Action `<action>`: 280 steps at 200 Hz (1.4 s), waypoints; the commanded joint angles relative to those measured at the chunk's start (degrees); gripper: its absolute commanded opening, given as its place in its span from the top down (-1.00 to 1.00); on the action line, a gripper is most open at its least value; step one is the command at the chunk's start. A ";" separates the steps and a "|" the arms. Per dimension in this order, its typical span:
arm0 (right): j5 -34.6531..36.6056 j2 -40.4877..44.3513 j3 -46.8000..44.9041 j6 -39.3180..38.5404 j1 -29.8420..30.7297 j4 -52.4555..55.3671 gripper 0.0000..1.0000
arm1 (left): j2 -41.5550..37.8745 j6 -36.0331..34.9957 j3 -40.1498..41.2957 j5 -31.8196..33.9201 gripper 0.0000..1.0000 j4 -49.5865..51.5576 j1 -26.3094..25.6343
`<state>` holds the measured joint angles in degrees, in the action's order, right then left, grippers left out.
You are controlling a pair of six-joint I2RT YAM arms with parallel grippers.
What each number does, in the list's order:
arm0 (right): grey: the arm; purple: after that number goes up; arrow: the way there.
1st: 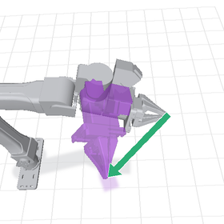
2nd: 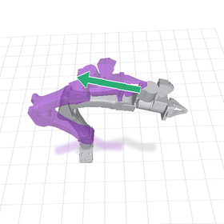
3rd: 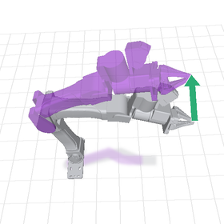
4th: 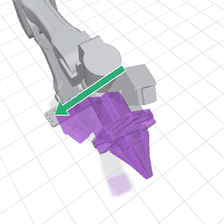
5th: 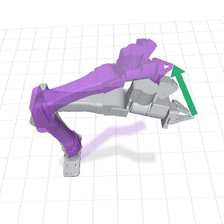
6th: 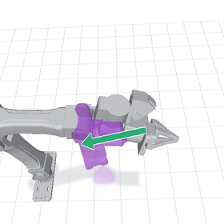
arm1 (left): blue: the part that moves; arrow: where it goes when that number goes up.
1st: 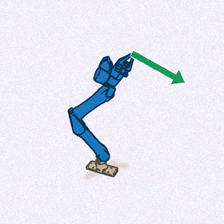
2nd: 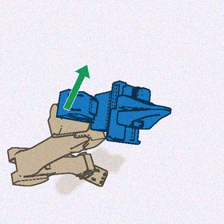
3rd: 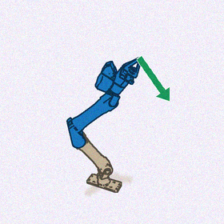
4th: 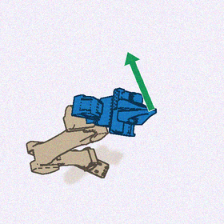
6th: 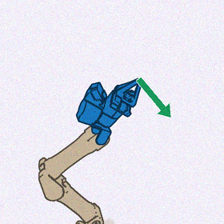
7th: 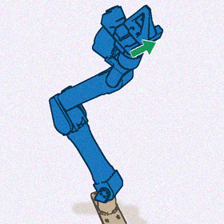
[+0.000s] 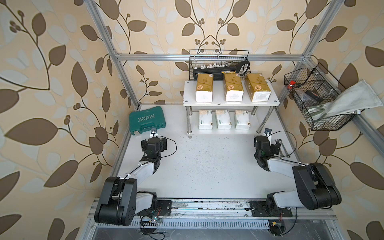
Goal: Place the tissue boxes on the shelf by color
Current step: Reset both arms
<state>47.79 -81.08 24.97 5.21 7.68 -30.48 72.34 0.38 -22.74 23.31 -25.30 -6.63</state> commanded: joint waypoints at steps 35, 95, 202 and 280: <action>-1.67 2.50 -2.02 -0.07 -1.19 -6.27 -0.98 | 4.30 1.57 -1.88 -5.16 -0.98 -5.96 2.06; -3.10 1.26 -0.24 -0.33 -1.60 -4.10 -0.98 | -4.26 0.05 -2.27 -5.62 -0.98 -3.94 2.15; -1.60 9.63 -2.38 -2.75 -1.54 -3.44 -0.98 | -11.24 -3.03 -1.33 -11.67 -0.98 -0.98 6.63; -6.70 4.59 -7.39 -5.32 -1.54 -16.32 -0.98 | 13.04 3.58 -1.07 -25.80 -0.98 -13.95 12.91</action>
<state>42.89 -76.77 19.18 1.58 6.24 -41.15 82.65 -0.30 -23.14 5.78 -32.64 1.08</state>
